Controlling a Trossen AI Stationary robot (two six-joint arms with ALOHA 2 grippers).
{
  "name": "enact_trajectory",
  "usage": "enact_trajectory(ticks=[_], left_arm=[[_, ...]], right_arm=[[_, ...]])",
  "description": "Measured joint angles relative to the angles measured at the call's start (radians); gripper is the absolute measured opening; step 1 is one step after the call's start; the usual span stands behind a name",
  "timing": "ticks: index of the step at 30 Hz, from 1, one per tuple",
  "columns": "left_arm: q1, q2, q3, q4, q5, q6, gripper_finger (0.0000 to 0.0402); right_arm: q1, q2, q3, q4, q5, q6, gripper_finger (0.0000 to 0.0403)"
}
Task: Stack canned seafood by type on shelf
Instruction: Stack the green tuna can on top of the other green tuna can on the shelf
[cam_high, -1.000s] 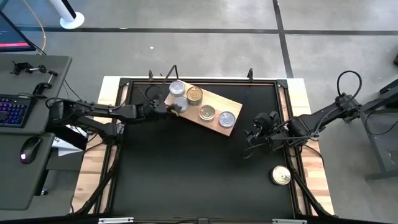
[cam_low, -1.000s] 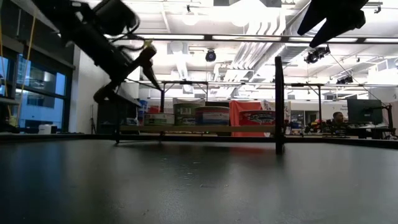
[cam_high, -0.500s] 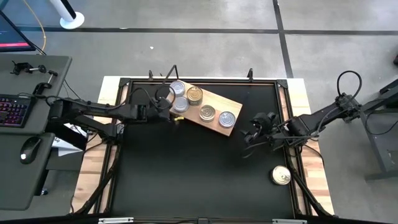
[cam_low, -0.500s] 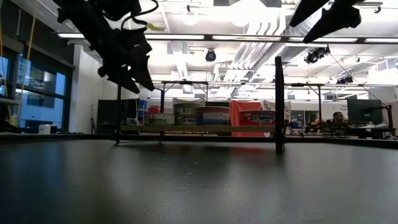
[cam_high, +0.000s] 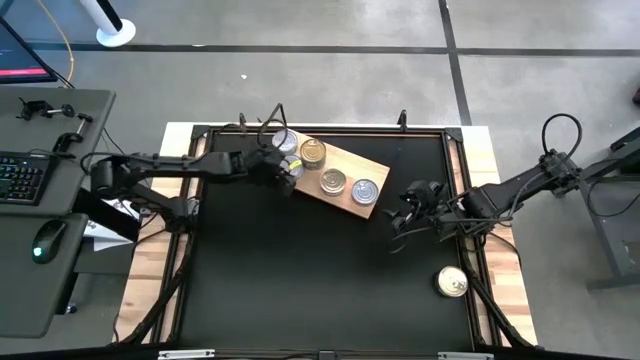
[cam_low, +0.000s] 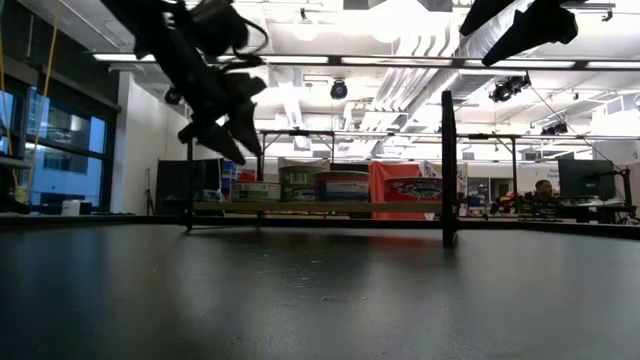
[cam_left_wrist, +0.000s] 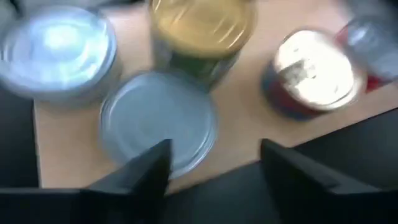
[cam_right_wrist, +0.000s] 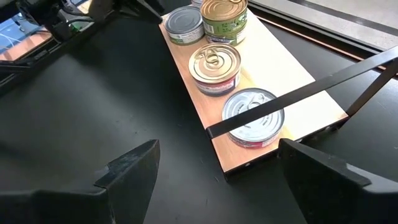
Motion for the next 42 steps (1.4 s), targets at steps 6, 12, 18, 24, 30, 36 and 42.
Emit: enact_trajectory(ticks=[6, 12, 18, 24, 30, 36, 42], left_arm=[[0.013, 0.1, 0.087, -0.095, 0.015, 0.014, 0.002], [-0.017, 0.121, 0.093, -0.096, -0.132, -0.011, 0.0003], [-0.069, 0.133, 0.093, -0.06, -0.313, 0.005, 0.0], [-0.1, 0.208, 0.094, -0.001, -0.36, -0.042, 0.0], [-0.125, 0.218, 0.094, -0.002, -0.436, -0.108, 0.0], [-0.139, 0.218, 0.065, 0.013, -0.446, -0.141, 0.0], [-0.143, 0.218, 0.023, 0.057, -0.479, -0.237, 0.0]], right_arm=[[-0.005, 0.0, 0.0, -0.001, 0.001, 0.003, 0.0319], [-0.02, 0.0, 0.0, 0.006, -0.004, 0.01, 0.0319], [-0.039, 0.0, 0.0, 0.008, -0.005, 0.002, 0.0319], [-0.051, 0.0, 0.0, 0.013, -0.011, 0.0, 0.0319], [-0.051, 0.0, 0.0, 0.014, -0.046, -0.001, 0.0319], [-0.051, 0.0, 0.0, 0.014, -0.049, -0.022, 0.0319], [-0.051, 0.0, 0.0, 0.016, -0.049, -0.024, 0.0319]])
